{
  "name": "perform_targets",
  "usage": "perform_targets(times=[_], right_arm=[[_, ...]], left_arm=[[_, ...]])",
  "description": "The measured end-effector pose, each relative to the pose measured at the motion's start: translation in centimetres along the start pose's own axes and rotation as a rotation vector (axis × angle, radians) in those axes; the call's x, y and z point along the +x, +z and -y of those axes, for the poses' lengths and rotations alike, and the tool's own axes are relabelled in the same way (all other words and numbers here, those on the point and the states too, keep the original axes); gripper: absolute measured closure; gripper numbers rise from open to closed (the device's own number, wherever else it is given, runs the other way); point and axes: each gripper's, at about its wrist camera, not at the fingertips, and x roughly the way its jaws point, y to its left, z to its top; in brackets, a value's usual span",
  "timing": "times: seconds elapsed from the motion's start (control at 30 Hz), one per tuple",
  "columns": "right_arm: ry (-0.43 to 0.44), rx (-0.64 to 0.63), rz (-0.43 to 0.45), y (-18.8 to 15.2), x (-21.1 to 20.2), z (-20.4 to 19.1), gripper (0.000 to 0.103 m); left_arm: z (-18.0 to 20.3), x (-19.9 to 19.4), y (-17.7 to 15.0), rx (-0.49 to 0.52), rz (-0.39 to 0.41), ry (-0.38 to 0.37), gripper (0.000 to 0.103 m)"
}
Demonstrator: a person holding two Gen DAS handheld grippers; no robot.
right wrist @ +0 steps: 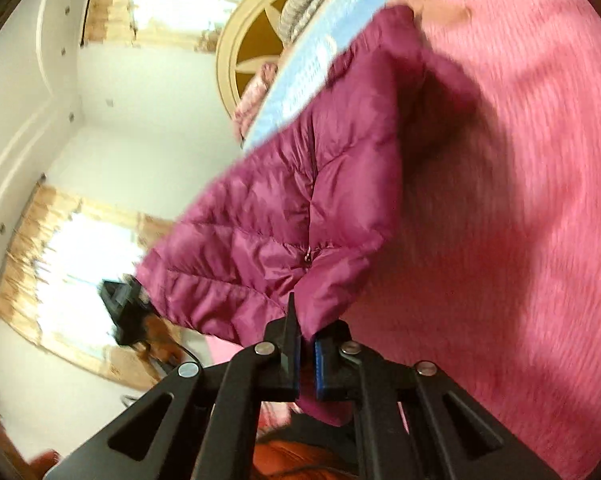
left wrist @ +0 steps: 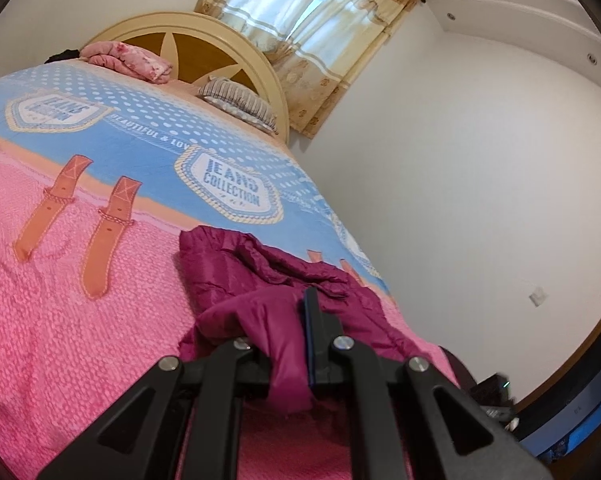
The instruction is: Fold large clothes
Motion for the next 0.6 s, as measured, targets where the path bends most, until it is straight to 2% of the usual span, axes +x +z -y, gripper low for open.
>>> perform_targets(times=[0.2,0.43,0.6], right_arm=[[0.057,-0.009,0.066,6.5,0.2,-2.6,0.099],[0.111,0.059,0.116,14.6,3.1,-3.2,0.099],[0.031,0.109,0.195,20.4,5.5,-1.2,0.097]], left_arm=[[-0.4,3.2,2.1,0.014,-0.026,0.039,0.094],[-2.8,9.5,4.9,-0.021,-0.114,0.097,0.094],[-5.4,14.4,6.1,-0.067,-0.188,0.134,0.093]])
